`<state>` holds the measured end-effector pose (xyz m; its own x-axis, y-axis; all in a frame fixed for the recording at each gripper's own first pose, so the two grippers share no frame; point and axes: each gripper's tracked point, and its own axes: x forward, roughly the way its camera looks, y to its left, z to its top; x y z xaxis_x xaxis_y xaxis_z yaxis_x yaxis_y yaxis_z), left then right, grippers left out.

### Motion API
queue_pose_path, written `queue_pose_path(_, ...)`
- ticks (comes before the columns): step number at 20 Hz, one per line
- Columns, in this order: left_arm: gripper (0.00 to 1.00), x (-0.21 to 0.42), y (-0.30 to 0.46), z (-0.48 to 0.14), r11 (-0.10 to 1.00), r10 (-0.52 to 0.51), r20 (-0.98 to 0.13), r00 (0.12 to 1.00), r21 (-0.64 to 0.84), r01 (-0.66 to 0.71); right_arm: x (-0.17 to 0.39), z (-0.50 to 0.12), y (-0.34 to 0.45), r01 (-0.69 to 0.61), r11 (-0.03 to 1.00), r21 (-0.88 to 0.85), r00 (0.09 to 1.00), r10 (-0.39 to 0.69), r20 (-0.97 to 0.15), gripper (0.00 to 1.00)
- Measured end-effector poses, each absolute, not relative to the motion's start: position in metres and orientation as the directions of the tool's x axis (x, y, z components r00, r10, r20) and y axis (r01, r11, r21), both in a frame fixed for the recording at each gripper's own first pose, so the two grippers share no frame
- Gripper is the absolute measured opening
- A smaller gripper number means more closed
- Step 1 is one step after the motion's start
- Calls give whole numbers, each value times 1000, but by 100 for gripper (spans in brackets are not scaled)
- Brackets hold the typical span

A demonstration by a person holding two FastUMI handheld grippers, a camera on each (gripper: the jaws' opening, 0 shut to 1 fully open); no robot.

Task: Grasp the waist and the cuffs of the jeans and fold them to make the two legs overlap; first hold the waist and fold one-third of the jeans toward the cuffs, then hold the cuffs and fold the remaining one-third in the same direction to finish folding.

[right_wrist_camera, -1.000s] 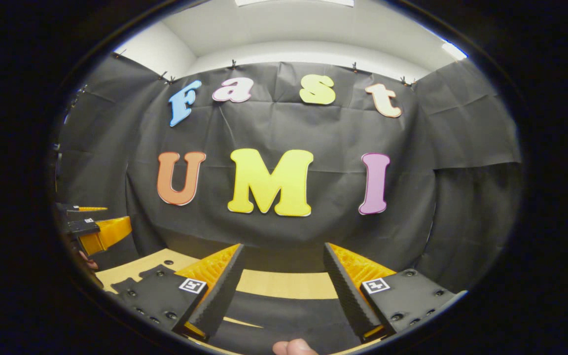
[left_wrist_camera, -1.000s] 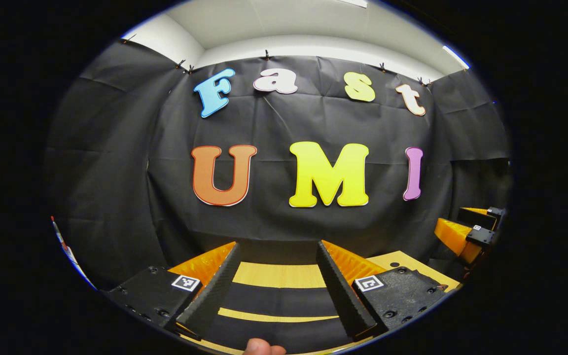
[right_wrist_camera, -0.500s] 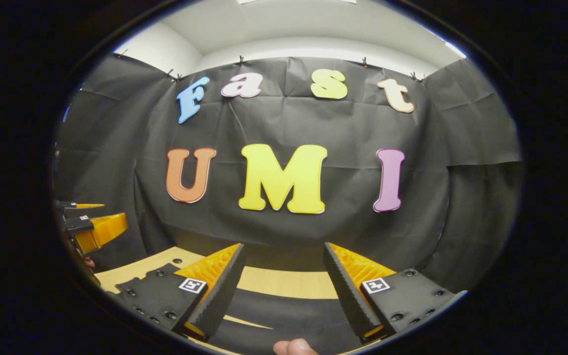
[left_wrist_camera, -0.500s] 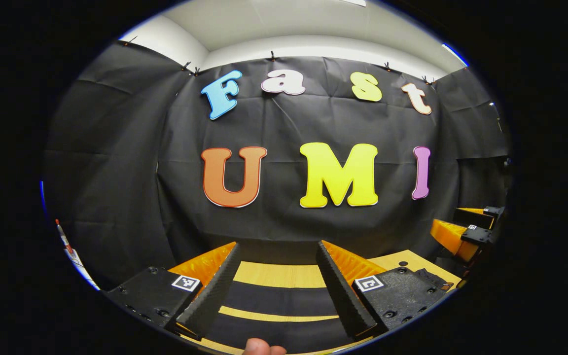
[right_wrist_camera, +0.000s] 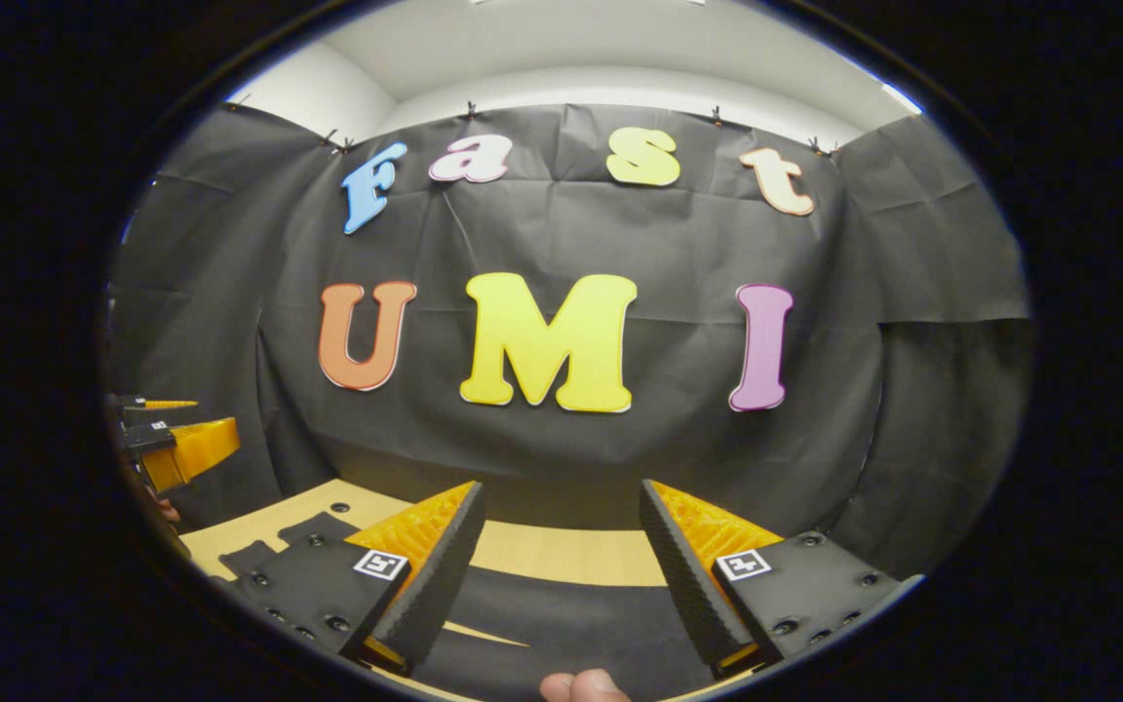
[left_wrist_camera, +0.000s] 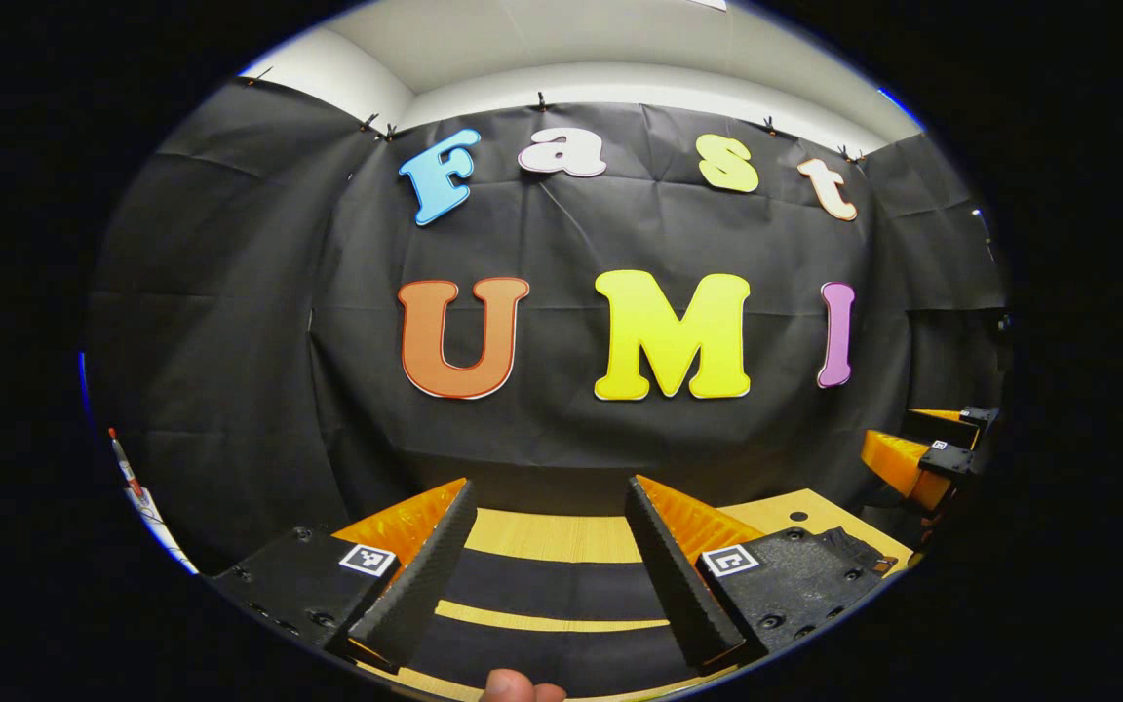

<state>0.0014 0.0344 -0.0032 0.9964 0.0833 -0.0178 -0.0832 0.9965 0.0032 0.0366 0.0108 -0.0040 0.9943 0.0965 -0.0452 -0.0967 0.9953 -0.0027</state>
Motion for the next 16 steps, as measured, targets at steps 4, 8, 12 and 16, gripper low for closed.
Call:
queue_pose_path(4, 98, 2, 51, -43, 993, 109, -110, 988, -21, -112, 41, -44, -29, -73, 997, 35, 982, 78, -171, 99)
queue_pose_path(8, 98, -8, 84, -92, 977, 166, -241, 956, -88, -192, 35, -88, -94, 19, 998, 65, 952, 1, -305, 99)
queue_pose_path(12, 98, -32, 124, -146, 945, 234, -386, 892, -127, -302, 18, -134, -169, 166, 977, 134, 891, -90, -445, 99)
queue_pose_path(16, 98, -63, 153, -196, 898, 255, -528, 810, -182, -401, 1, -186, -224, 359, 890, 280, 800, -139, -583, 100)
